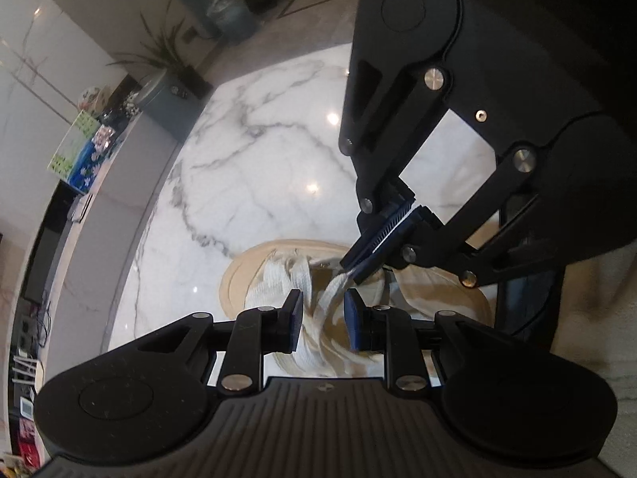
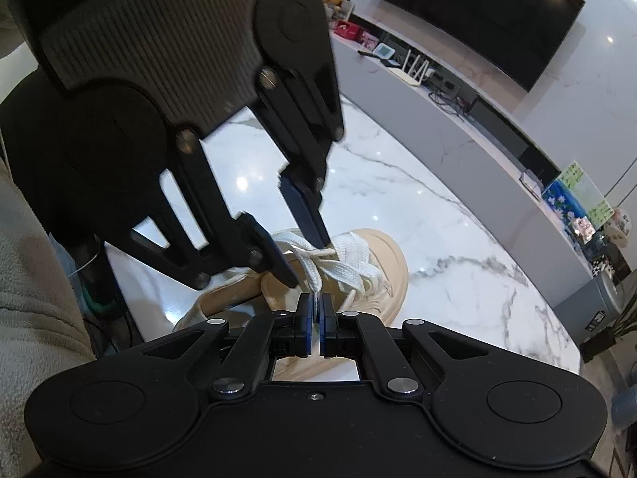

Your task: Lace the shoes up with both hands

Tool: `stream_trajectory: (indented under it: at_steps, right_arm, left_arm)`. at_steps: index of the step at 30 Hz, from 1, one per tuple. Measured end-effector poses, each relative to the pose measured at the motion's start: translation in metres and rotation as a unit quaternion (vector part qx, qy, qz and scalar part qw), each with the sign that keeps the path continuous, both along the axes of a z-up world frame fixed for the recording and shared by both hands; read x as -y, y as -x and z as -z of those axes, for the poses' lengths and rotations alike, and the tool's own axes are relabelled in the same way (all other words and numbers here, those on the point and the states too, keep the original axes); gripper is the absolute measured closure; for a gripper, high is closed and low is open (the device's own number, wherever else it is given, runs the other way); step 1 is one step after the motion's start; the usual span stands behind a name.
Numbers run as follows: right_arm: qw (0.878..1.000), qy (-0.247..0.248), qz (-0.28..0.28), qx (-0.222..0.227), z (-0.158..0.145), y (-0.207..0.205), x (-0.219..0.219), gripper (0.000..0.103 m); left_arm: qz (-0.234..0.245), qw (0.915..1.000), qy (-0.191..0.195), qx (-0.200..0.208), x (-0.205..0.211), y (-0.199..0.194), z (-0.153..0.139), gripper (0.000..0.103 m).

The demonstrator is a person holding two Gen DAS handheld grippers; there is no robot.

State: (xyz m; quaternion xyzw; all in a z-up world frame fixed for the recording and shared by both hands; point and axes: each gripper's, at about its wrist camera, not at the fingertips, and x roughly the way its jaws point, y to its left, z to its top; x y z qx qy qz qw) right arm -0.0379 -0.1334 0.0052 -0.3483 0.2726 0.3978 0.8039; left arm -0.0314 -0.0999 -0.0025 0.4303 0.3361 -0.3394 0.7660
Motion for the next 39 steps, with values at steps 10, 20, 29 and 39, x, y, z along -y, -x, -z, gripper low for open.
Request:
stream_trajectory:
  at_steps: [10,20,29,39]
  right_arm:
    - [1.000,-0.014,0.007,-0.001,-0.003,0.006,0.008,0.102]
    - [0.998,-0.029,0.048,-0.021,0.001,-0.002,0.012,0.101]
    - [0.997,-0.038,0.062,-0.030,0.002,-0.008,0.014,0.100]
    - [0.993,-0.059,0.081,-0.054,0.008,-0.022,0.009,0.099]
  left_arm:
    - [-0.036,0.9989,0.029,-0.011,0.001,-0.008,0.008,0.100]
    - [-0.122,0.9894,0.051,-0.060,-0.004,-0.019,0.000,0.102]
    - [-0.171,0.9803,0.070,-0.070,-0.016,-0.020,-0.010,0.102]
    - [-0.181,0.9795,0.050,-0.074,-0.019,-0.021,-0.010,0.102]
